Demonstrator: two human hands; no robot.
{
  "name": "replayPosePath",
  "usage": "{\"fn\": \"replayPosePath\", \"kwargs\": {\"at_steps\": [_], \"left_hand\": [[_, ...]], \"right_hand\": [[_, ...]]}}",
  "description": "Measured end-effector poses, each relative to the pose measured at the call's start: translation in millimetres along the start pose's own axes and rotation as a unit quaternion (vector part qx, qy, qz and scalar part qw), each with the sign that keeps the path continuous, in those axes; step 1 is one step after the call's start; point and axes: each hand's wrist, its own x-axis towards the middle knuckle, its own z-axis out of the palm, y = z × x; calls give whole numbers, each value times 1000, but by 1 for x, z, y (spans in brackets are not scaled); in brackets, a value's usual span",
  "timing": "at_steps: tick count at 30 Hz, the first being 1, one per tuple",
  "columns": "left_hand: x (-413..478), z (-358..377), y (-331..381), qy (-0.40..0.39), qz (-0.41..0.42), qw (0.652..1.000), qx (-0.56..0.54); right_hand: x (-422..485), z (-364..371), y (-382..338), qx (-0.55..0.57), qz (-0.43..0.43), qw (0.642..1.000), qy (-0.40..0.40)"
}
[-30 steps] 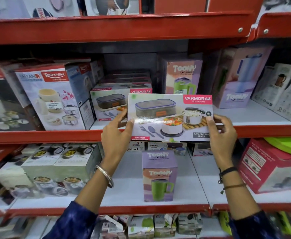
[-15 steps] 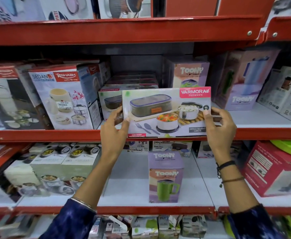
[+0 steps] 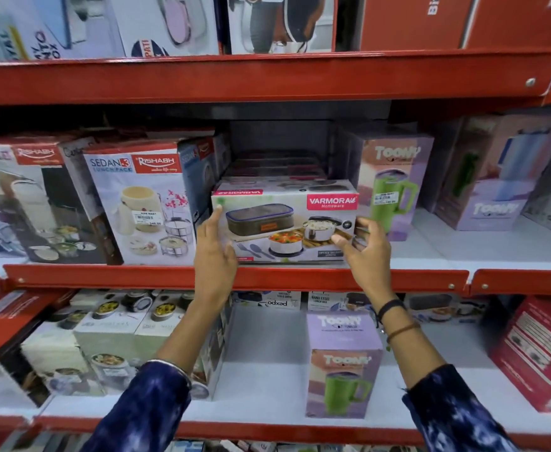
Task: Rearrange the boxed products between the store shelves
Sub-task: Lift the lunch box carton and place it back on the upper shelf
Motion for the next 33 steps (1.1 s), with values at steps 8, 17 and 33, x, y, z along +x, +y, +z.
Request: {"fn": "replayPosePath", "kwargs": {"at_steps": [8, 17, 33], "left_hand": [[2, 10, -19, -8, -17, 999, 32], [-15, 32, -12, -16, -39, 992, 122], [-177, 92, -16, -197, -16, 976, -93]], "right_hand": [[-4, 17, 11, -36, 2, 999, -13], [-4, 13, 9, -145, -19, 989, -21], [-146, -58, 100, -17, 64, 997, 30]]}}
